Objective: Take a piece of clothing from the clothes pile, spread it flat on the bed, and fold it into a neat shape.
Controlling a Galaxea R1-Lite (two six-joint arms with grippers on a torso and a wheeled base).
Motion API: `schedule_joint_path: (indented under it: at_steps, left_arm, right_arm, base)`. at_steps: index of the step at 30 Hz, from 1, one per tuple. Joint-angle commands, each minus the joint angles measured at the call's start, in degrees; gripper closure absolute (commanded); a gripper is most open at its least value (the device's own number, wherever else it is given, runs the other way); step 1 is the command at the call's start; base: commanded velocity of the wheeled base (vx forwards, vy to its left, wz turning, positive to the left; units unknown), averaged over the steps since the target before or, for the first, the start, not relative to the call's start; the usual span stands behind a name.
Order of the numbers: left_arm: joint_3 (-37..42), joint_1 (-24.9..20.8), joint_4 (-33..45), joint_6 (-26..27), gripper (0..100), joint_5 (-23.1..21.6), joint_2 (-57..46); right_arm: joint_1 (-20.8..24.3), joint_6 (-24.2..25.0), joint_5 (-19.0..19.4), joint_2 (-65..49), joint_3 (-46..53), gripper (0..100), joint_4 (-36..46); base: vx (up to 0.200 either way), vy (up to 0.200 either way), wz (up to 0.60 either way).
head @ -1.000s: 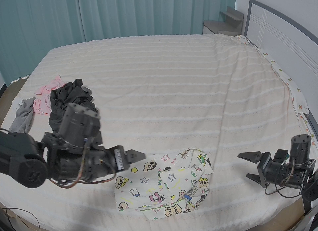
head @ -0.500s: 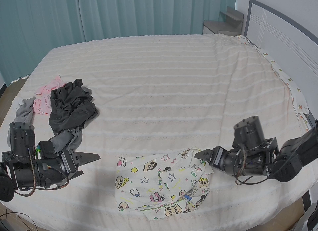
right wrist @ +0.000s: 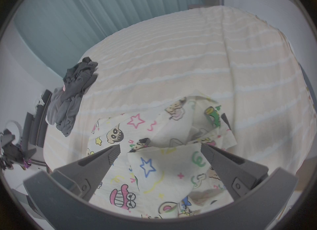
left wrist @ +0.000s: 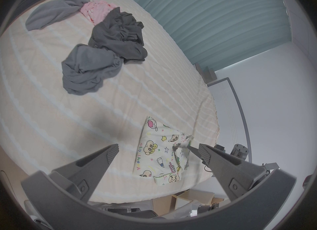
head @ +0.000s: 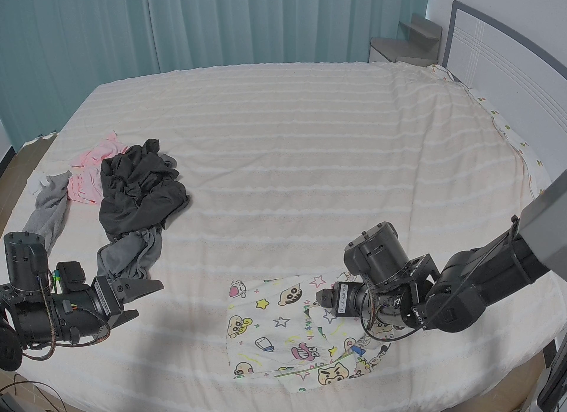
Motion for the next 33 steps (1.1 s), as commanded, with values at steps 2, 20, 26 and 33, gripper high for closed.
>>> schedule_joint_path:
  at_steps: [2, 20, 26, 33]
  left_arm:
    - [0.2, 0.0, -0.1, 0.0, 0, 0.0, 0.0]
    - [0.3, -0.3, 0.1, 0.1, 0, 0.0, 0.4]
    - [0.3, -0.3, 0.1, 0.0, 0, 0.0, 0.4]
    - [0.3, -0.3, 0.1, 0.0, 0, 0.0, 0.6]
  right_arm:
    - [1.6, -2.5, -3.0, 3.0, -0.9, 0, 0.0]
    - [4.0, -15.2, -14.0, 5.9, -2.3, 0, 0.0]
    - [6.2, -15.8, -15.2, 4.9, -2.7, 0, 0.0]
    - [8.0, -16.6, -15.3, 7.9, -2.0, 0, 0.1]
  base:
    - [0.0, 0.0, 0.0]
    - [0.0, 0.0, 0.0]
    - [0.0, 0.0, 0.0]
    - [0.0, 0.0, 0.0]
